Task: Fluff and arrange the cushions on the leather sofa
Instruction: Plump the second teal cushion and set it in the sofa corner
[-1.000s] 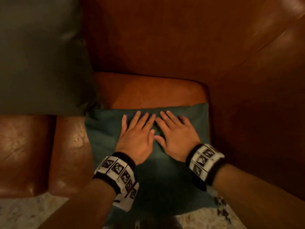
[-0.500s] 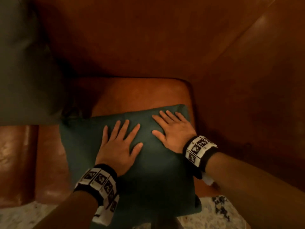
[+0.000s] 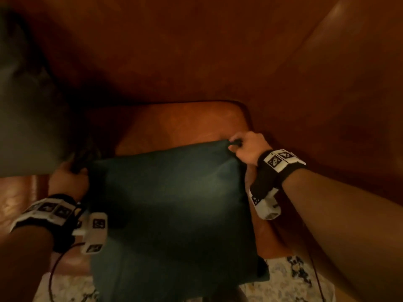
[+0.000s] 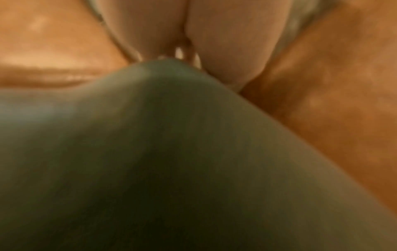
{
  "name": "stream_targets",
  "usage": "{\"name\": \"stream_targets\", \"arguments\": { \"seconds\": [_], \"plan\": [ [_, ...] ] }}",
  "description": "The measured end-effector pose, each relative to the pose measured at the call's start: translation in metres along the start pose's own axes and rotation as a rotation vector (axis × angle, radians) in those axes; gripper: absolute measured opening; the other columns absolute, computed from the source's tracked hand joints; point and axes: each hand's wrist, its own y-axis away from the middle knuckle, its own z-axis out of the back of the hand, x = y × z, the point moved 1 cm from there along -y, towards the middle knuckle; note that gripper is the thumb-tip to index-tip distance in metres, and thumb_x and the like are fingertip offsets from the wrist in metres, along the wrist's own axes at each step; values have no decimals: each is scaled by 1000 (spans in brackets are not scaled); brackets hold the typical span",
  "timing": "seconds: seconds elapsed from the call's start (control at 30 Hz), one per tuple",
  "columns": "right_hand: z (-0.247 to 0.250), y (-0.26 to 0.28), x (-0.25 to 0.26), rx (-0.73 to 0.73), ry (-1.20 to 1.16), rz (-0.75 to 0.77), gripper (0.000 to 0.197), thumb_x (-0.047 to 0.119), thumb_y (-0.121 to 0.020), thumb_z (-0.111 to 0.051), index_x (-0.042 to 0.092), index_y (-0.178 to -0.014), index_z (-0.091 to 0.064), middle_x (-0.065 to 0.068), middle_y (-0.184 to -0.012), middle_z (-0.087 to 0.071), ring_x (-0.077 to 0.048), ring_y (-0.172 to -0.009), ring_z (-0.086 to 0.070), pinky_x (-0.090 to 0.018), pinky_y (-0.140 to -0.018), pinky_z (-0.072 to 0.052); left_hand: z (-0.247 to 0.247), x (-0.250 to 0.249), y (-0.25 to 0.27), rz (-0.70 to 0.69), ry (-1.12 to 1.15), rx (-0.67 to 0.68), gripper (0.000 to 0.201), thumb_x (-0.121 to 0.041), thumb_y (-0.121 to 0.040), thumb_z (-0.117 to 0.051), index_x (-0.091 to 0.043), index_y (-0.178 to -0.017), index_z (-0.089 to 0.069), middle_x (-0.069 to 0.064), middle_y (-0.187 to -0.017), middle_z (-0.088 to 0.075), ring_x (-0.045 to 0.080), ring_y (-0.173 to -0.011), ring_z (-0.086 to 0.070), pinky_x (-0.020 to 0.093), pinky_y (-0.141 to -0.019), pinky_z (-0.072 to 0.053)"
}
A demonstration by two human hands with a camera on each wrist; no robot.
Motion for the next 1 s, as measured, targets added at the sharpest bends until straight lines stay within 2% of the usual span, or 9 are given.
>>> {"name": "stream_targets", "arguments": {
  "seconds": [0.13,0.33,0.43,0.53,0.67,0.73,0.8,0.87,1.0],
  "plan": [
    [-1,-3,-9,-78,-83,62,7,24,-94,-63,29,-94,-69,-4,-109,-72,-21,-105,-65,-30,-95,-49,3,9,-2,56,137,-13,29,-20,-97,-51,-7,-121,-61,25,-125,-58,43,-116,-53,52,-103,-40],
    [14,13,10,-215,-133,-32,19,38,-98,-53,22,-106,-61,-12,-118,-66,-34,-111,-60,-30,-88,-44,16,0,18,149,218,-205,39,-26,-101,-42,2,-123,-57,30,-129,-52,44,-122,-46,46,-104,-34],
    [-2,46,54,-465,261,251,42,53,-94,-46,17,-114,-54,-14,-114,-64,-36,-106,-60,-45,-85,-47,16,-38,58,-320,108,-379,40,-29,-94,-47,-4,-123,-59,26,-123,-58,43,-116,-51,49,-101,-38],
    [-57,72,84,-285,497,532,58,60,-92,-31,23,-132,-53,-6,-136,-59,-27,-127,-53,-50,-103,-37,-27,-76,138,-865,-170,-109,56,-48,-89,-44,-21,-139,-49,12,-140,-50,32,-132,-44,53,-110,-30],
    [-59,57,44,-162,506,357,73,63,-90,-4,33,-148,-35,5,-157,-38,-19,-147,-30,-47,-118,-18,-58,-77,160,-831,-443,22,68,-68,-90,-25,-36,-150,-27,2,-158,-28,28,-147,-18,56,-118,-7],
    [-43,55,34,-194,448,207,65,61,-94,-14,29,-144,-42,-1,-150,-47,-22,-143,-37,-46,-115,-25,-51,-82,154,-756,-447,-22,72,-70,-88,-25,-34,-150,-27,4,-158,-27,32,-148,-15,58,-118,-3],
    [-27,69,48,-254,154,135,40,47,-98,-43,26,-130,-54,-5,-132,-62,-27,-126,-55,-43,-106,-41,-52,-82,165,-797,-473,-24,74,-71,-88,-26,-32,-151,-27,4,-158,-25,32,-148,-15,59,-117,-2],
    [-13,91,74,-208,-620,126,16,32,-97,-56,24,-111,-62,-4,-111,-71,-22,-102,-68,-38,-90,-52,-60,-73,173,-860,-488,62,74,-71,-88,-24,-33,-152,-24,4,-158,-25,32,-147,-19,61,-116,-9],
    [-38,98,88,319,-1876,-90,35,45,-93,-50,18,-111,-62,-9,-113,-72,-23,-92,-73,-33,-76,-59,-72,-65,157,-843,-503,81,73,-70,-89,-16,-34,-153,-16,1,-160,-21,29,-148,-16,59,-116,-11]
  ]
}}
